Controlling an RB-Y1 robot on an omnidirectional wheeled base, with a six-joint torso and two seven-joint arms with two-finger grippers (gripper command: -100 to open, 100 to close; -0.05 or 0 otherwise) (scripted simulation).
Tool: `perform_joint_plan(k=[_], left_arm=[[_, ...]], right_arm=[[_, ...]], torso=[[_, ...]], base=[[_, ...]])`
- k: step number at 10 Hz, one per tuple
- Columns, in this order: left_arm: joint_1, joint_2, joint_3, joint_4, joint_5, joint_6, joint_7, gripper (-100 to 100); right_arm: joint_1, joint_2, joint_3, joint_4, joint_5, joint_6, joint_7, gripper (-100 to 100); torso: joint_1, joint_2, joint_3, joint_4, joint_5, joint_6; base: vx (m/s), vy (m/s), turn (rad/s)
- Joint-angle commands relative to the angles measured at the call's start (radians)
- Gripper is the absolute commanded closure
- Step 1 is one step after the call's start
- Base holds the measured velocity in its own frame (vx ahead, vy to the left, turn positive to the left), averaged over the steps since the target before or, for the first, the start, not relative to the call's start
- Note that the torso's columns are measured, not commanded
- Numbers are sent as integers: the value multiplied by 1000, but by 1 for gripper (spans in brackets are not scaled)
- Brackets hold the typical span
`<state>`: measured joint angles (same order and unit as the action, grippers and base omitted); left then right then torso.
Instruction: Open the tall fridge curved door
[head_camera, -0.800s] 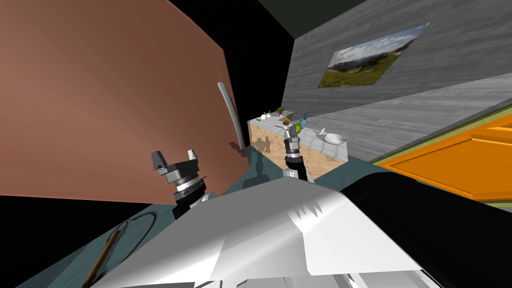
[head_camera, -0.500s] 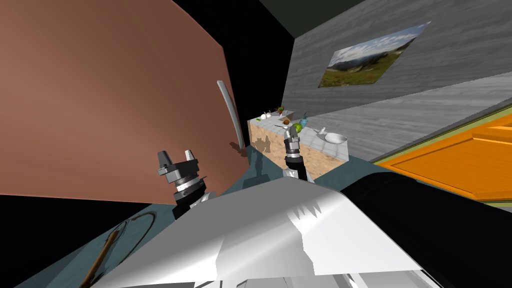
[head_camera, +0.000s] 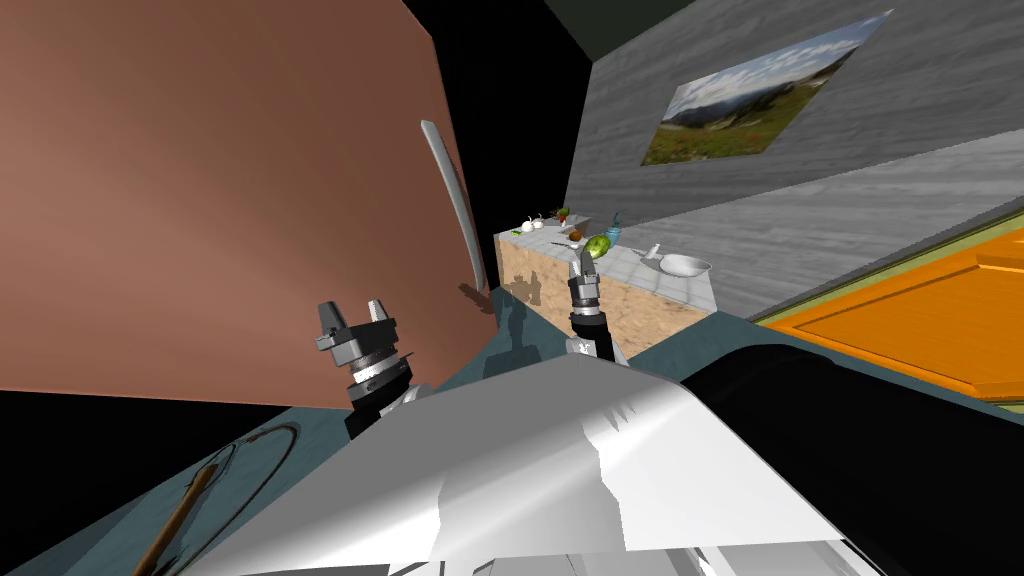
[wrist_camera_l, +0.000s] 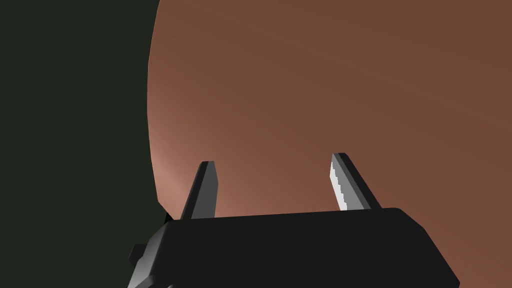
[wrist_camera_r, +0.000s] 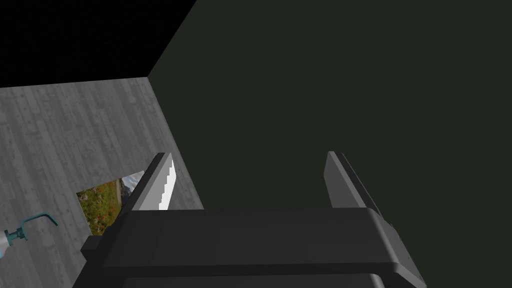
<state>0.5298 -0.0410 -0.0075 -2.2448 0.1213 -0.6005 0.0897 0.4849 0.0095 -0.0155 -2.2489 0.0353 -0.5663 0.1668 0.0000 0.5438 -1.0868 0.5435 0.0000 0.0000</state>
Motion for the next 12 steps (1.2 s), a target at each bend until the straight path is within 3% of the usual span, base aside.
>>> perform_joint_plan(k=[1,2,4,7,9,10,12], left_arm=[[0,0,0,0,0,0,0,0],[-11,48,10,4,-1,12,1,-100],[-38,108,34,15,-3,41,2,-100],[-105,182,93,42,-6,111,6,-100],[-164,214,144,67,-7,165,11,-100],[-164,214,144,67,-7,172,11,-100],[-230,234,204,96,-8,239,16,-100]], right_arm=[[0,0,0,0,0,0,0,0],[0,0,0,0,0,0,0,0],[0,0,0,0,0,0,0,0],[0,0,0,0,0,0,0,0],[0,0,0,0,0,0,0,0],[0,0,0,0,0,0,0,0],[0,0,0,0,0,0,0,0]], torso=[[0,74,-148,74,0,0],[0,148,-295,148,0,0],[-2,189,-385,190,-1,0],[-2,193,-390,194,-1,0],[-2,194,-390,194,-1,0],[-1,194,-389,194,0,0],[3,197,-387,195,1,0]], base=[[0,0,0],[18,-23,9],[45,-67,23],[81,-118,37],[99,-172,48],[71,-116,15],[67,-132,48]])
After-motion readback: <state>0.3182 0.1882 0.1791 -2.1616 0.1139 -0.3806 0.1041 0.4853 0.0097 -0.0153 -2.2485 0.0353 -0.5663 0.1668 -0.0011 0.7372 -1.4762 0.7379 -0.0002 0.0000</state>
